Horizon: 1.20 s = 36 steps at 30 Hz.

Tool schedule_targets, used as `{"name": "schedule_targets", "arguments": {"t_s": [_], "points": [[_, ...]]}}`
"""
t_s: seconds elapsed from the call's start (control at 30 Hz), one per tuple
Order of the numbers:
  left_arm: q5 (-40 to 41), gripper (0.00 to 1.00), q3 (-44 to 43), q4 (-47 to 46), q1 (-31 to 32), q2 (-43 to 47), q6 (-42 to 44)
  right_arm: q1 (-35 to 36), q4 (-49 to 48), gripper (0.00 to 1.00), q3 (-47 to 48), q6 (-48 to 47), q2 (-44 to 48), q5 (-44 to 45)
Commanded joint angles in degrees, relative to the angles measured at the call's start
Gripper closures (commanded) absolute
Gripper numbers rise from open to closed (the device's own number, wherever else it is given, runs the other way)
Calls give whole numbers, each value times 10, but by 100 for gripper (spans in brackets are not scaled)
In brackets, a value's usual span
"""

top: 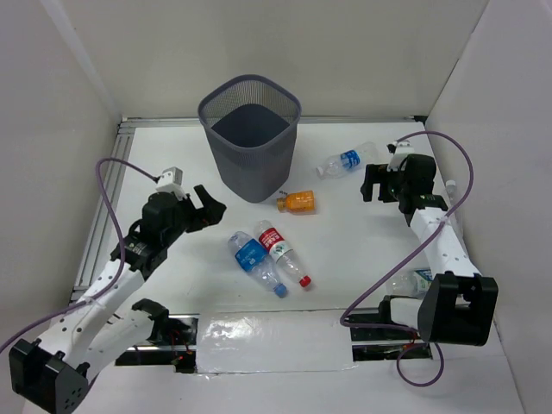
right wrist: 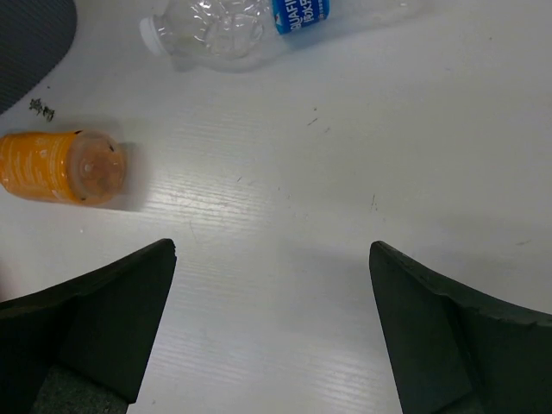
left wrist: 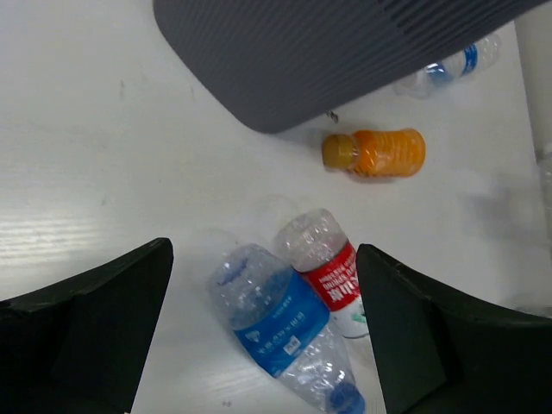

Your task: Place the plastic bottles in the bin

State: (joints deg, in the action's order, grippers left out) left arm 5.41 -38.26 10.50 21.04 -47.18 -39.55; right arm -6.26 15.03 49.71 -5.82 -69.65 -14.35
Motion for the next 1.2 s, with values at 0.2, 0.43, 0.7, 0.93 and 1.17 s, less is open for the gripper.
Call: {"name": "schedule_targets", "arguments": {"t_s": [0.2,0.43,0.7,0.93,1.17], "points": [[98,0,-70,79,158,-93,-164,-16,37,0,8,-136,9,-73],[208,42,-152,213,248,-206,-326,-21,38,57,2,-133,9,-111],[203,1,-237,348,286,-375,-440,-21,33,19,-11,-133,14,-135],[176,1,-187,287,286,-423,-446,-21,33,15,-22,-139,20,-154],[188,5,-163,197,286,-475,-408,-14,46,10,-3,-163,-1,-234]]}}
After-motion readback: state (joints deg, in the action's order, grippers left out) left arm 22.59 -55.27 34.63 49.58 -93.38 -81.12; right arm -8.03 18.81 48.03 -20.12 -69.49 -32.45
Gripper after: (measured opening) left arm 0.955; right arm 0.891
